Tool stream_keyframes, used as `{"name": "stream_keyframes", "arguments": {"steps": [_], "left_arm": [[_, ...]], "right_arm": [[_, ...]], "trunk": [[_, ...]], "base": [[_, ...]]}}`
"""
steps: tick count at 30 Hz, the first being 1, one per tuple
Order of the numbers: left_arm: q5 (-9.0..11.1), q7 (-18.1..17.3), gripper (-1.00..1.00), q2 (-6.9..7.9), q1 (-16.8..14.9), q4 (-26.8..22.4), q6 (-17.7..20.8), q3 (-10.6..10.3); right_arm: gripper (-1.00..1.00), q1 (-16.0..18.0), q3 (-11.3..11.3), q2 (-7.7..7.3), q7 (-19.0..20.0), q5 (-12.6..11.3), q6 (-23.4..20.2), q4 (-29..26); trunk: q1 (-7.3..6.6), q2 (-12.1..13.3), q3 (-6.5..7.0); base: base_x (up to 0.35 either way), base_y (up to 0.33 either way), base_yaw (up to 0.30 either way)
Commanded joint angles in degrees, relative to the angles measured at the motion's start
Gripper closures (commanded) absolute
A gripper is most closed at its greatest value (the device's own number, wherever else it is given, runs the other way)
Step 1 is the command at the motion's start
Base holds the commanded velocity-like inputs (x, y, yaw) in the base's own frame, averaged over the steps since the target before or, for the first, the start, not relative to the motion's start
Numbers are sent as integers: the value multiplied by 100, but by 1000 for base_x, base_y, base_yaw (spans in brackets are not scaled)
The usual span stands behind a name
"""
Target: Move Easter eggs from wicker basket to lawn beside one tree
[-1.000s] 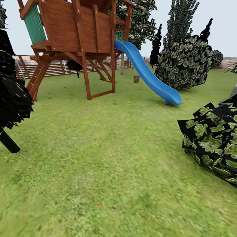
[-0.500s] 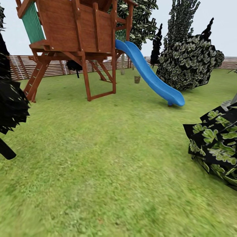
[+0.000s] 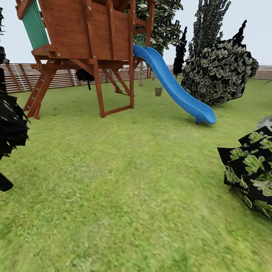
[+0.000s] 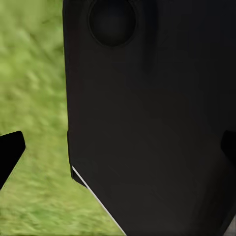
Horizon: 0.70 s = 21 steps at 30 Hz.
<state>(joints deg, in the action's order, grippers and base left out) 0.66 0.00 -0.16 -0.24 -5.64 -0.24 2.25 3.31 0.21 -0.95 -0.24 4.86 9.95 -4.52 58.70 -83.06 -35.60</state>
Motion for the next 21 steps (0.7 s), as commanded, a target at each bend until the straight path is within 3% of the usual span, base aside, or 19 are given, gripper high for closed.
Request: {"name": "stream_keyframes", "arguments": {"steps": [1,21], "left_arm": [[8,0,-100,-2,-2,-2,-3,21],[5,0,-100,-2,-2,2,-3,21]], "right_arm": [[-100,3,-3,-1,-2,50,16,4],[-100,3,-3,-1,-2,42,16,13]], "trunk": [[3,-2,-5],[3,-2,-5]], "base": [[327,94,0],[327,93,0]]}}
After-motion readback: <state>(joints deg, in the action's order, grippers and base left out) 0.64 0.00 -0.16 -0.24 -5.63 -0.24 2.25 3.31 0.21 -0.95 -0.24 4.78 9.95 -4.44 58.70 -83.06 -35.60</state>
